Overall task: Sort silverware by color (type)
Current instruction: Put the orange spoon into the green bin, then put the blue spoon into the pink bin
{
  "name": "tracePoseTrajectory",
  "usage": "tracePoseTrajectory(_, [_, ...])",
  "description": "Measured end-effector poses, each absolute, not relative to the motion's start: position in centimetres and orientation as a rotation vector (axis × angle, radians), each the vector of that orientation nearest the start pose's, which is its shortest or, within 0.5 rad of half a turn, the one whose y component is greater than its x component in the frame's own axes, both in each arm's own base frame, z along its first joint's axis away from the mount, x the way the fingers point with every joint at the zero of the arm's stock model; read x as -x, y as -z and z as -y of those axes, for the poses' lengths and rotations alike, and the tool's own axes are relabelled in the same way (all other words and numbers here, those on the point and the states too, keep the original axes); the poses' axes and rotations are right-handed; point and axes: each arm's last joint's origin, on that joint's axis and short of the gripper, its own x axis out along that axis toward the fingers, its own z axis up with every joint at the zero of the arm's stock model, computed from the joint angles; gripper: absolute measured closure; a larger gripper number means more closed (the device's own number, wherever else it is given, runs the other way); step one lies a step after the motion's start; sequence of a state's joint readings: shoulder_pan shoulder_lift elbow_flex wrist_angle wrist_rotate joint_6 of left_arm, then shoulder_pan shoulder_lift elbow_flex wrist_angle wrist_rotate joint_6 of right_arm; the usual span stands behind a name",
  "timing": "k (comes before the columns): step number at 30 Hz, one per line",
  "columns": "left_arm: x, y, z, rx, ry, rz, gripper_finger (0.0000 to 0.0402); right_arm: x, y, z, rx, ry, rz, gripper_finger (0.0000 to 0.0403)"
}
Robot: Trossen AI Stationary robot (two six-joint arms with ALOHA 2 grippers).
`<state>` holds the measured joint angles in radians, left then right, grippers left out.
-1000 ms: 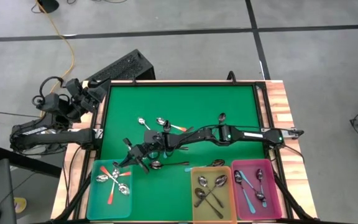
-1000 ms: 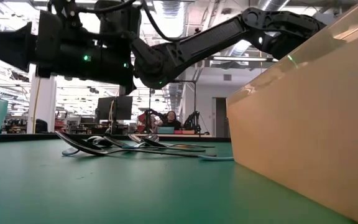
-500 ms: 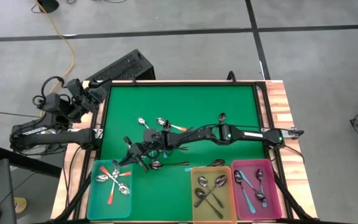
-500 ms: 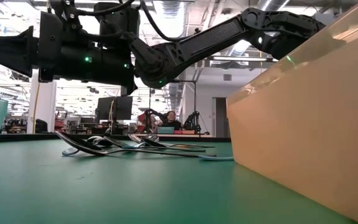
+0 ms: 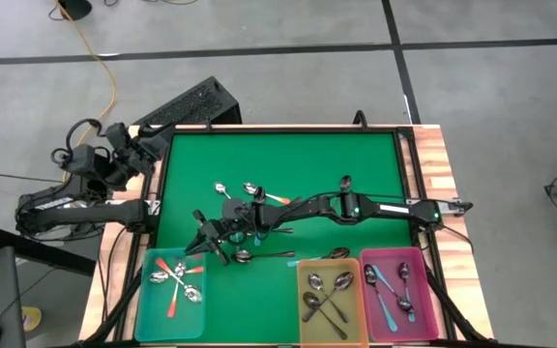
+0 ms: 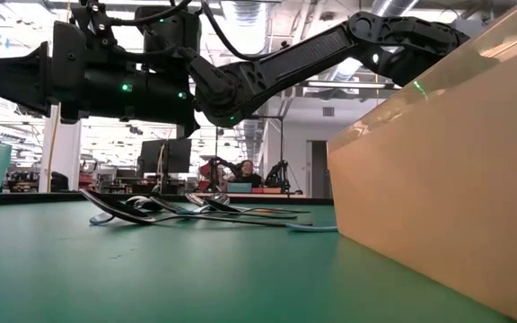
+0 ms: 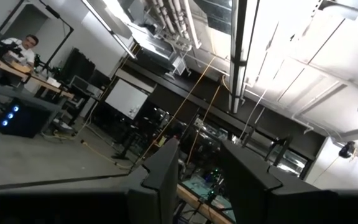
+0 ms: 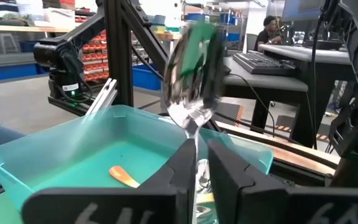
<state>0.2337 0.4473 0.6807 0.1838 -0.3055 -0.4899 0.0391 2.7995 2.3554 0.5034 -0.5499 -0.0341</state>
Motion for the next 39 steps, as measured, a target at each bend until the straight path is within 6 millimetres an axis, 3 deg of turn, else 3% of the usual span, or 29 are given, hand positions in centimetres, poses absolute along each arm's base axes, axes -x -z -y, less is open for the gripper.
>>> tracePoseTrajectory(17, [-9.0,-36.8,-3.1,0.476,-0.433,0.503,0.0296,-60.8,-14.4,-3.5,0.096,-0.54,0.057,0.0326])
tracePoseTrajectory(24, [-8.9,-36.9,-3.0,0.475,-0.425,0.51,0.0296,-60.7,-16.6,-2.8,0.144,-0.502,0.115,0.0326])
tracePoseTrajectory(35, [-9.0,-36.5,-2.9,0.47,-0.399,0.466,0.0296,-60.8,-16.8,-2.4,0.149,-0.378,0.091,0.0326])
tracePoseTrajectory(39, [-8.0,-37.0,-2.7,0.426,-0.395,0.514,0.0296,-60.1,-18.3,-1.1,0.157,-0.38,-0.142,0.0326])
